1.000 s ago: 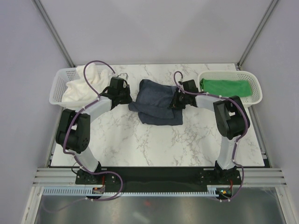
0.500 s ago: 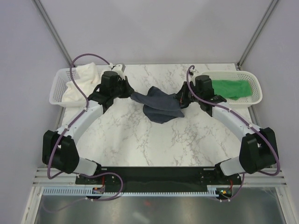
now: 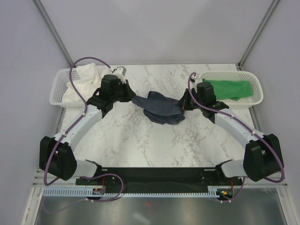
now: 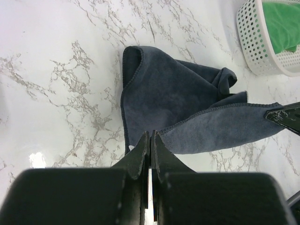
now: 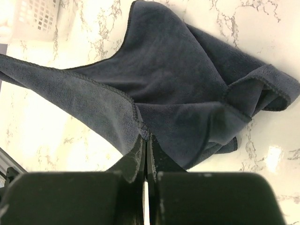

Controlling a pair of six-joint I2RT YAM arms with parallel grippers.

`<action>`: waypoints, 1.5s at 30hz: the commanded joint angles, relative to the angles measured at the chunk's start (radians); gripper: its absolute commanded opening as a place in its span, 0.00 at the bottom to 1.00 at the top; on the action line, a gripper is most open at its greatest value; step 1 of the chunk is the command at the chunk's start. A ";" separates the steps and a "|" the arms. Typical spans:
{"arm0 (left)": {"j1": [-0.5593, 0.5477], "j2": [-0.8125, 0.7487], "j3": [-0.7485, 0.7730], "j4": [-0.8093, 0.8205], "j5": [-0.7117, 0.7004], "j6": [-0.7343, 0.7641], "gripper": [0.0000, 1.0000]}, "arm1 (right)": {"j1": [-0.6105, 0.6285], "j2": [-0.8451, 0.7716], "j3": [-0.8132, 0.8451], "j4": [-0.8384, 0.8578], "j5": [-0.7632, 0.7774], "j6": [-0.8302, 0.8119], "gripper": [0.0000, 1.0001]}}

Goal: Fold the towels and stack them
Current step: Flatten out the crumpled towel

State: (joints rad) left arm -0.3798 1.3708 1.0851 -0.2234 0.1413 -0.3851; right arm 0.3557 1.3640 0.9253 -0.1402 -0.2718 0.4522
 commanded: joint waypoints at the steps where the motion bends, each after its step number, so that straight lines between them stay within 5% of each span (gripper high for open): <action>1: -0.005 -0.049 0.001 0.009 0.007 -0.023 0.02 | 0.008 -0.045 0.003 0.050 -0.009 -0.006 0.01; 9: -0.007 -0.224 0.110 -0.129 0.041 0.000 0.02 | 0.009 -0.253 0.101 -0.047 -0.043 0.019 0.00; 13: -0.010 -0.391 0.165 -0.175 0.174 -0.020 0.02 | 0.012 -0.432 0.147 -0.082 -0.093 0.034 0.00; 17: -0.024 -0.530 0.205 -0.165 0.305 -0.157 0.02 | 0.025 -0.705 0.046 0.132 -0.103 0.138 0.00; 21: -0.028 -0.611 0.303 -0.157 0.346 -0.250 0.02 | 0.025 -0.775 0.105 0.241 -0.078 0.236 0.00; 27: -0.028 -0.457 0.628 -0.139 0.363 -0.278 0.02 | 0.025 -0.574 0.406 0.326 -0.023 0.246 0.00; 35: -0.028 -0.106 1.062 -0.246 0.097 -0.048 0.02 | 0.025 -0.183 0.829 0.265 0.135 0.060 0.00; 45: -0.018 0.134 0.969 -0.191 -0.201 0.215 0.02 | 0.025 0.017 0.750 0.323 0.252 -0.125 0.00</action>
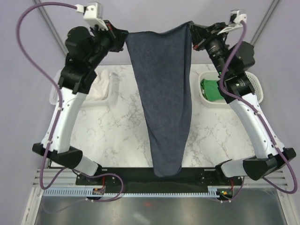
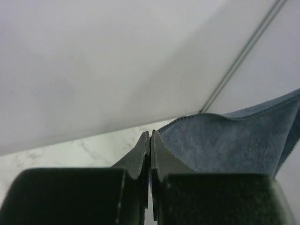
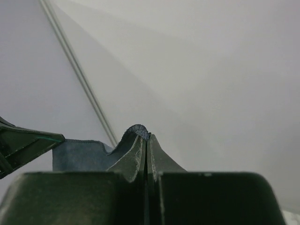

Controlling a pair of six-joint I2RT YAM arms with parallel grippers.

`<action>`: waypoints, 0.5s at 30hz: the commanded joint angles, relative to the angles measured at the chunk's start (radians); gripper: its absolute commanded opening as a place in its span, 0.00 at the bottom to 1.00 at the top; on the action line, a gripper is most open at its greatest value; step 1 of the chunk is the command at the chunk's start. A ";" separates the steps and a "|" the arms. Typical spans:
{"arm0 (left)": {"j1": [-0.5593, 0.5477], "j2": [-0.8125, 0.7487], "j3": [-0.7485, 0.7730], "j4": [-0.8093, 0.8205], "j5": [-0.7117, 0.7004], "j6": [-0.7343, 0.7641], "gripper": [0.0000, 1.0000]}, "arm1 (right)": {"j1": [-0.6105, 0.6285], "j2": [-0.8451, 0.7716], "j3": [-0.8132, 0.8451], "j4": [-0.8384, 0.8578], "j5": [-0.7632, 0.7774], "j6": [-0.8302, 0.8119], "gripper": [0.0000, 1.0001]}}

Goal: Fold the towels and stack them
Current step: Flatten out the crumpled towel

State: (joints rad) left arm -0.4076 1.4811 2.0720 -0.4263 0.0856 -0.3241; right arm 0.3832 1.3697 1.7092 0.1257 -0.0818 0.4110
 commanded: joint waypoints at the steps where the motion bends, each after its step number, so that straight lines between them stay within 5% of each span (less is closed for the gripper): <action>1: 0.010 0.030 -0.027 0.020 -0.180 0.166 0.02 | -0.003 0.008 -0.074 0.083 0.063 -0.087 0.00; 11: 0.010 -0.192 -0.269 0.098 -0.090 0.163 0.02 | -0.003 -0.199 -0.238 0.094 -0.047 -0.066 0.00; 15: 0.007 -0.304 -0.346 0.083 0.051 0.154 0.02 | -0.003 -0.319 -0.310 0.054 -0.101 -0.038 0.00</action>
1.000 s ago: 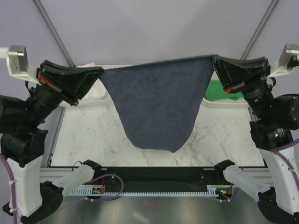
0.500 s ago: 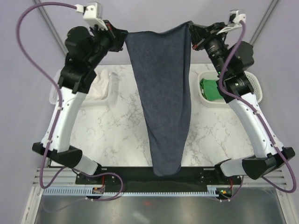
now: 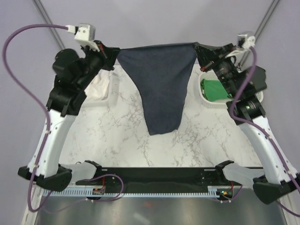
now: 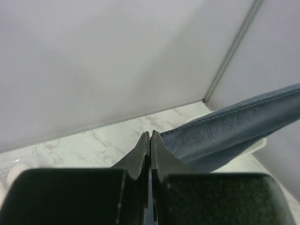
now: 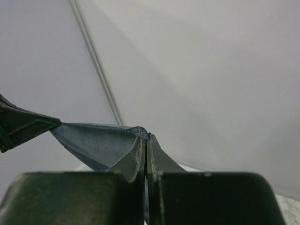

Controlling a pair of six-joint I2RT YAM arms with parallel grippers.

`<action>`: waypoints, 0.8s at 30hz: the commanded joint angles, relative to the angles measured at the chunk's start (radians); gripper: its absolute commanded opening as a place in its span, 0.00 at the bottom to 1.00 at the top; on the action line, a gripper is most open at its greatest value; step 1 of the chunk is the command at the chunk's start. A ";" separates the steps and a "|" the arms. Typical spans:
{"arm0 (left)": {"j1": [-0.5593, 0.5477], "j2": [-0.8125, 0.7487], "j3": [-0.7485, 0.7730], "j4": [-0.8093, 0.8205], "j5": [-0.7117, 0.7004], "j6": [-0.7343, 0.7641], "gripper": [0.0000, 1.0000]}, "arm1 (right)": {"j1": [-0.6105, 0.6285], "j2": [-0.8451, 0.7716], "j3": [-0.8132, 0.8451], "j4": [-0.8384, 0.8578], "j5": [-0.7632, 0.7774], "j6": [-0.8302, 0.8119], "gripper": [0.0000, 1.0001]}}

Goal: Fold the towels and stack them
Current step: Flatten out the crumpled towel

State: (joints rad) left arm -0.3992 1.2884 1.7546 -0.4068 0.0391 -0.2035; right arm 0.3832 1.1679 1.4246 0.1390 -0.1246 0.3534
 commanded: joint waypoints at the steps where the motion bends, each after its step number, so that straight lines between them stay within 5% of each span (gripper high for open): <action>1: 0.000 -0.156 -0.044 0.062 0.140 0.032 0.02 | -0.003 -0.167 -0.067 0.042 -0.072 0.030 0.00; 13: 0.000 -0.366 -0.032 -0.045 0.464 -0.097 0.02 | -0.003 -0.436 -0.161 0.002 -0.222 0.226 0.00; 24: 0.000 -0.227 0.155 -0.125 0.386 -0.103 0.02 | -0.003 -0.320 0.030 0.060 -0.176 0.230 0.00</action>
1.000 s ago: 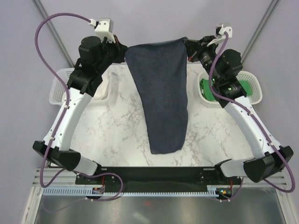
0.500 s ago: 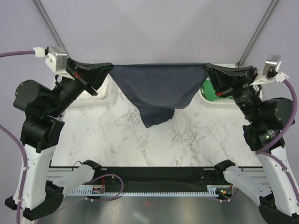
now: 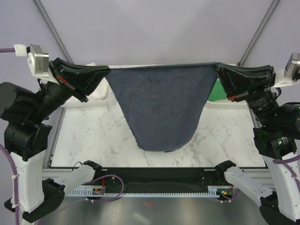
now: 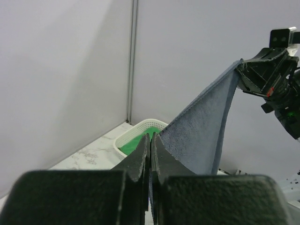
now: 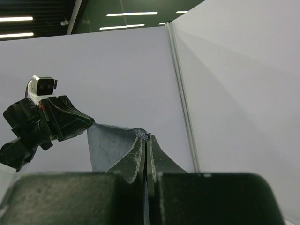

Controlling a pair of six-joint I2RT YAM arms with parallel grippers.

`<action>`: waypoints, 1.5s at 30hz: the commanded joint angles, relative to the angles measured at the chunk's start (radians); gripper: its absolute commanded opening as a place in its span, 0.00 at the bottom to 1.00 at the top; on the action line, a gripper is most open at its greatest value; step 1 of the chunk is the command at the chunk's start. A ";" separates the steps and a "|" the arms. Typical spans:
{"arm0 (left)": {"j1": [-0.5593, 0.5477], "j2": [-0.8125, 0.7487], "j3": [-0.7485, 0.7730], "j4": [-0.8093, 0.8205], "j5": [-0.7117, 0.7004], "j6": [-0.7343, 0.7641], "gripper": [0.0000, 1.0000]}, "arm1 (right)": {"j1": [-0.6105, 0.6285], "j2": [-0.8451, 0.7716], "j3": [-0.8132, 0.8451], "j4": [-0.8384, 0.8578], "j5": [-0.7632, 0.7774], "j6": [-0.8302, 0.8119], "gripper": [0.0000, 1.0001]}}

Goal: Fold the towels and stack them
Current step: Flatten out the crumpled towel

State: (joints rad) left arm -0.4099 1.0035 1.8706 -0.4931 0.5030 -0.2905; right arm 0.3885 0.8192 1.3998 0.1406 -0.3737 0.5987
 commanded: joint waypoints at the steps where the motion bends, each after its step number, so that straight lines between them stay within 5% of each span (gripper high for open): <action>1: 0.011 0.104 0.053 -0.044 -0.102 0.005 0.02 | -0.008 0.058 0.070 0.050 0.087 -0.029 0.00; 12: 0.049 0.547 0.145 -0.039 -0.492 0.206 0.02 | -0.020 0.441 0.080 0.123 0.245 -0.255 0.00; 24: 0.141 0.808 0.136 0.404 -0.365 0.191 0.02 | -0.161 0.859 0.139 0.463 0.156 -0.162 0.00; 32: 0.140 0.918 0.144 0.536 -0.365 0.228 0.02 | -0.217 1.032 0.194 0.639 0.039 -0.085 0.00; 37: 0.137 0.839 0.085 0.534 -0.336 0.206 0.02 | -0.224 0.991 0.188 0.630 -0.017 -0.057 0.00; 45: 0.102 0.421 -0.244 0.434 -0.204 0.179 0.02 | -0.208 0.579 -0.065 0.486 -0.154 0.001 0.00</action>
State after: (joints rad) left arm -0.2863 1.6245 1.6882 -0.0795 0.2211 -0.1116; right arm 0.1680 1.6043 1.4017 0.6151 -0.4358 0.5716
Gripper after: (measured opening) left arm 0.032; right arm 0.011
